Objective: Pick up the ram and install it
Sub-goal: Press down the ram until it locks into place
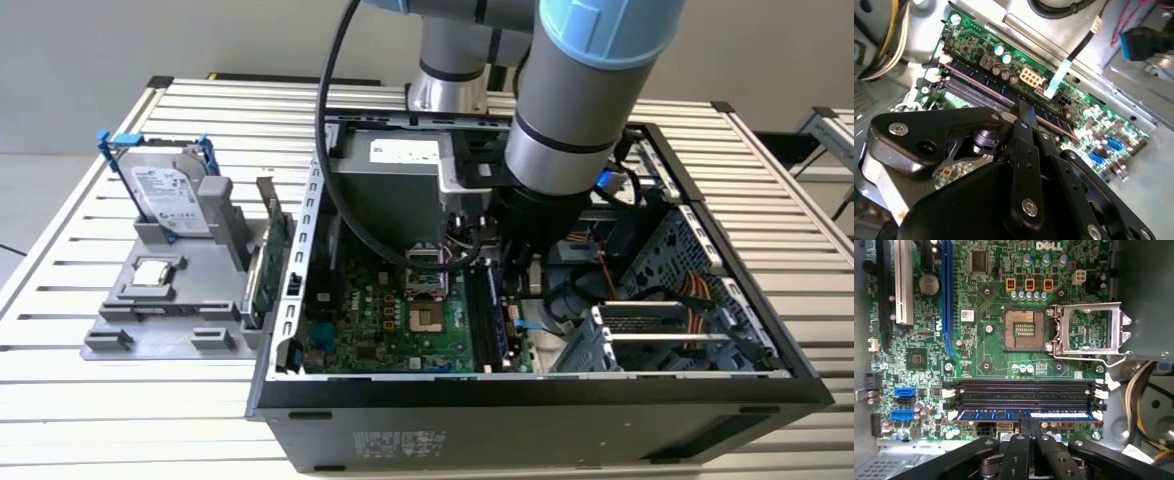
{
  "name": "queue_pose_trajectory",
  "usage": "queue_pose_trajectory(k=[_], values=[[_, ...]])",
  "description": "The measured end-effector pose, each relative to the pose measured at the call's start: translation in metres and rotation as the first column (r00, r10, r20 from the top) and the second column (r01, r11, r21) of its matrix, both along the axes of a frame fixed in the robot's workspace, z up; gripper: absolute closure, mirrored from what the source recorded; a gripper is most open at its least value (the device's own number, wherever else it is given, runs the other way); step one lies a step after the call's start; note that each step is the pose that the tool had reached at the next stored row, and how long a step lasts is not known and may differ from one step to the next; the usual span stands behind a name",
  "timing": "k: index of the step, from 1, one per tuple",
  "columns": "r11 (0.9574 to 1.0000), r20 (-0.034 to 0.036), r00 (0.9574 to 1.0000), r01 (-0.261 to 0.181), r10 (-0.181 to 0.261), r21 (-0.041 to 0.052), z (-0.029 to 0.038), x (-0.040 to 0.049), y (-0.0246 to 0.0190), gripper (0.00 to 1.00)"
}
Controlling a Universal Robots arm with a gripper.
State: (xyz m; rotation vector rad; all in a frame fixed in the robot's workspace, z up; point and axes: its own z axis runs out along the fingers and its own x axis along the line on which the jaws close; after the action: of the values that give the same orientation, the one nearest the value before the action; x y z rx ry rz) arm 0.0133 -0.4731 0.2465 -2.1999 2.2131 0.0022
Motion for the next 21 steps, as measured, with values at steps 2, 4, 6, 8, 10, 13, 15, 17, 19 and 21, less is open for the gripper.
queue_pose_trajectory(k=[2,4,6,8,10,13,15,17,19,21], values=[[1.0000,0.0000,1.0000,0.000,0.000,-0.0001,0.0081,0.0000,0.0000,1.00],[1.0000,0.0000,1.0000,0.000,0.000,-0.0001,0.0118,0.0000,0.0000,1.00],[1.0000,0.0000,1.0000,0.000,0.000,0.0001,0.0122,0.0000,0.0000,1.00],[1.0000,0.0000,1.0000,0.000,0.000,0.0002,0.0124,0.0000,0.0000,1.00],[1.0000,-0.0001,1.0000,0.000,0.000,-0.0002,0.0127,0.0000,0.0000,1.00],[1.0000,0.0000,1.0000,0.000,0.000,-0.0001,0.0128,0.0000,0.0000,1.00],[1.0000,0.0000,1.0000,0.000,0.000,-0.0001,0.0130,0.0000,0.0000,1.00],[1.0000,0.0000,1.0000,0.000,0.000,-0.0001,0.0131,0.0000,0.0000,1.00],[1.0000,0.0000,1.0000,0.000,0.000,-0.0001,0.0133,0.0000,0.0000,1.00],[1.0000,-0.0010,1.0000,0.000,0.000,-0.0005,0.0168,0.0000,-0.0001,1.00]])
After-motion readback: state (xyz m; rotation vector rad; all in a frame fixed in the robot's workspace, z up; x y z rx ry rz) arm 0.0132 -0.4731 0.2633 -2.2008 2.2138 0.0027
